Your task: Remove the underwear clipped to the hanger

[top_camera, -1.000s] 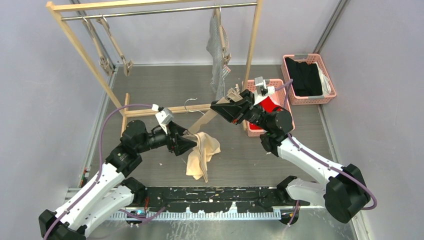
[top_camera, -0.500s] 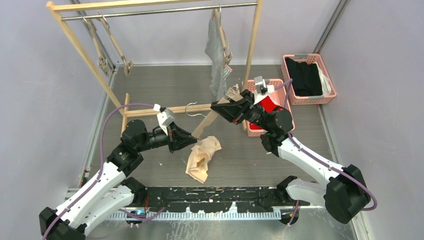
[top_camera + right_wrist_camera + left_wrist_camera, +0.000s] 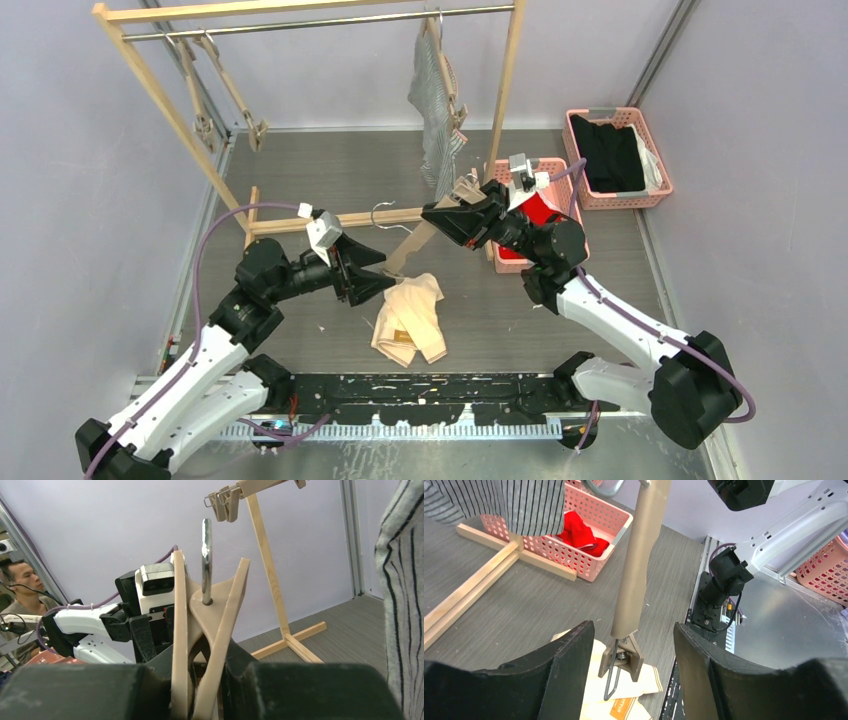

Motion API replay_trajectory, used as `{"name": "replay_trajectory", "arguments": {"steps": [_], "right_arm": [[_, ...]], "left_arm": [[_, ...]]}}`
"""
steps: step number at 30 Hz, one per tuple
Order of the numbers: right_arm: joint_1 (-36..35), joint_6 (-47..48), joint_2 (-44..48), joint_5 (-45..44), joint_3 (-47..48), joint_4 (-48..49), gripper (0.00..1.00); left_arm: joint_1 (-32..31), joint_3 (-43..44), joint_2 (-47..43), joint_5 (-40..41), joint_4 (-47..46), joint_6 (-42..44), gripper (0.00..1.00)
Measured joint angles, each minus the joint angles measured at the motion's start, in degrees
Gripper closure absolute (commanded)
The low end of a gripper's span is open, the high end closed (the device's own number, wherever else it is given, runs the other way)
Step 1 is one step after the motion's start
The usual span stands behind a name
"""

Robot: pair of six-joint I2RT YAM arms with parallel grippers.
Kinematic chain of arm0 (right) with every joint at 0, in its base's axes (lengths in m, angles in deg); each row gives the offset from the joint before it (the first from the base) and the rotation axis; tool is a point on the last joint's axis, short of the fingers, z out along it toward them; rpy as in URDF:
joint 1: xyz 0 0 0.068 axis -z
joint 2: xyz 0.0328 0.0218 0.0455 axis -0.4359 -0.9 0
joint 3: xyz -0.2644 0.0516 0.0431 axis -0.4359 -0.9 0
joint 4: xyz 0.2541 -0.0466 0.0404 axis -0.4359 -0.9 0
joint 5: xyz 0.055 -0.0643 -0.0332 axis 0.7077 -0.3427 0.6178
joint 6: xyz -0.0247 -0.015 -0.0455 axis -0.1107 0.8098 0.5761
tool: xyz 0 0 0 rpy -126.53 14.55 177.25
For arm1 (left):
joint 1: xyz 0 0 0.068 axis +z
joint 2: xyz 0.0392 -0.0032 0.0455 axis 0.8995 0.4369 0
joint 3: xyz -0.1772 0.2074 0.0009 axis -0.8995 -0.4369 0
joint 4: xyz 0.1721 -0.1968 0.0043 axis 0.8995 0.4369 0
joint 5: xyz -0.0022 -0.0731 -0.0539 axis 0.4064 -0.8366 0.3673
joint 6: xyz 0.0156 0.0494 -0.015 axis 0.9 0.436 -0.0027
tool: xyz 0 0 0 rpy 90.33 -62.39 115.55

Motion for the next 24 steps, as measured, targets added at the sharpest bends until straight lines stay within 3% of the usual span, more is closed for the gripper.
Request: {"name": "replay_trajectory", "arguments": {"steps": [16,20,24], "right_arm": [[-0.8,0.2,1.7,0.3,0.0,-0.5,0.99],[-0.9,0.3,1.7,0.3,0.0,-0.5,0.99],[-1.0,0.5,1.7,0.0,0.0,-0.4,0.99]], "left_arm": [[0.0,1.2,6.5,-1.6,-7.8,-2.1,0.5],[0.0,1.5,7.1,-2.7,-9.3,-2.9,0.68],[0.0,2.0,7.6,-4.3,-10.6,-3.8,0.99]]}}
